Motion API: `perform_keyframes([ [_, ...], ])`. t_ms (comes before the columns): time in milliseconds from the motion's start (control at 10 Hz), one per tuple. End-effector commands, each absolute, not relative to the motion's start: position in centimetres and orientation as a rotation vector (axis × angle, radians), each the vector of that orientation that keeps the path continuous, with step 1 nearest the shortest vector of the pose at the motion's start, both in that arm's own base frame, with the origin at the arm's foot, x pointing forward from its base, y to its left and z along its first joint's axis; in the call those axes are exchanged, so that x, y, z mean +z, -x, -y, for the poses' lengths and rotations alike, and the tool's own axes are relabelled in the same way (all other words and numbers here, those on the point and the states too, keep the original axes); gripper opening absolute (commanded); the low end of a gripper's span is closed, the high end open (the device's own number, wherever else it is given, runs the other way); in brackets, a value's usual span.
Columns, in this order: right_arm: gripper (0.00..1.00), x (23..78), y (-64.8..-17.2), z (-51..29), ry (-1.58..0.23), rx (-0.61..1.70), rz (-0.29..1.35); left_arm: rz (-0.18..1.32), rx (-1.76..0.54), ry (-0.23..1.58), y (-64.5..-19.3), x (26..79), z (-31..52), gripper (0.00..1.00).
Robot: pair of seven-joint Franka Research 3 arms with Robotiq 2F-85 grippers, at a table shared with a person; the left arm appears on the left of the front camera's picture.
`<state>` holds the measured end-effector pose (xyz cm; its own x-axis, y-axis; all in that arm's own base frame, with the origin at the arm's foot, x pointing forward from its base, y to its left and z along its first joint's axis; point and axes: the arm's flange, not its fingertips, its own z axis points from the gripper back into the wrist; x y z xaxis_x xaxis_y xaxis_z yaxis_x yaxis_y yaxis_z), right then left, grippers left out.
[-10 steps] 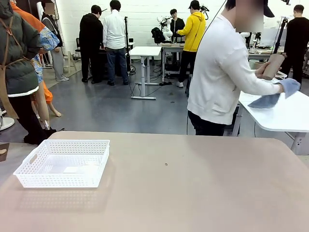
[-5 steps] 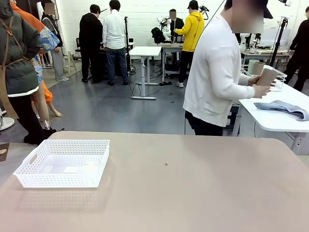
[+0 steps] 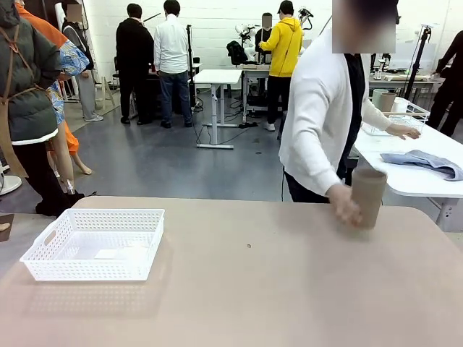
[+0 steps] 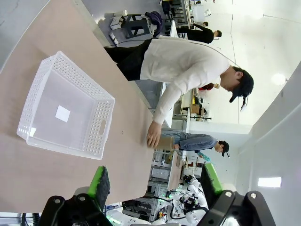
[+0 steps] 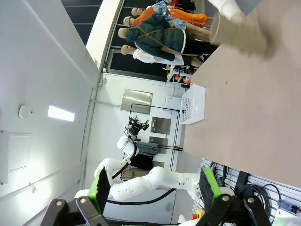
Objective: Clean and organize the cups into the basket.
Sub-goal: Pick up the Organizing basket and move it to the center of the table, then pick up the Reusable plastic cup from the right side of the table and place it inside the Organizing basket.
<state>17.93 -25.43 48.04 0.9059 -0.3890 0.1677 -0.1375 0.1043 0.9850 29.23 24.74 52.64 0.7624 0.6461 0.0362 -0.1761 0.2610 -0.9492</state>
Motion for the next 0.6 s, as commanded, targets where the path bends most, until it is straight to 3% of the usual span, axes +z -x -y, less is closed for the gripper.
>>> perform_keyframes([
  [0, 1.0, 48.22, -17.81, 25.48, -1.475, -0.187, 0.444, 0.48, 0.595, 1.188, -29.23, 52.59, -24.48, 1.0],
  [500, 1.0, 48.22, -17.81, 25.48, -1.475, -0.187, 0.444, 0.48, 0.595, 1.188, -29.23, 52.59, -24.48, 1.0],
])
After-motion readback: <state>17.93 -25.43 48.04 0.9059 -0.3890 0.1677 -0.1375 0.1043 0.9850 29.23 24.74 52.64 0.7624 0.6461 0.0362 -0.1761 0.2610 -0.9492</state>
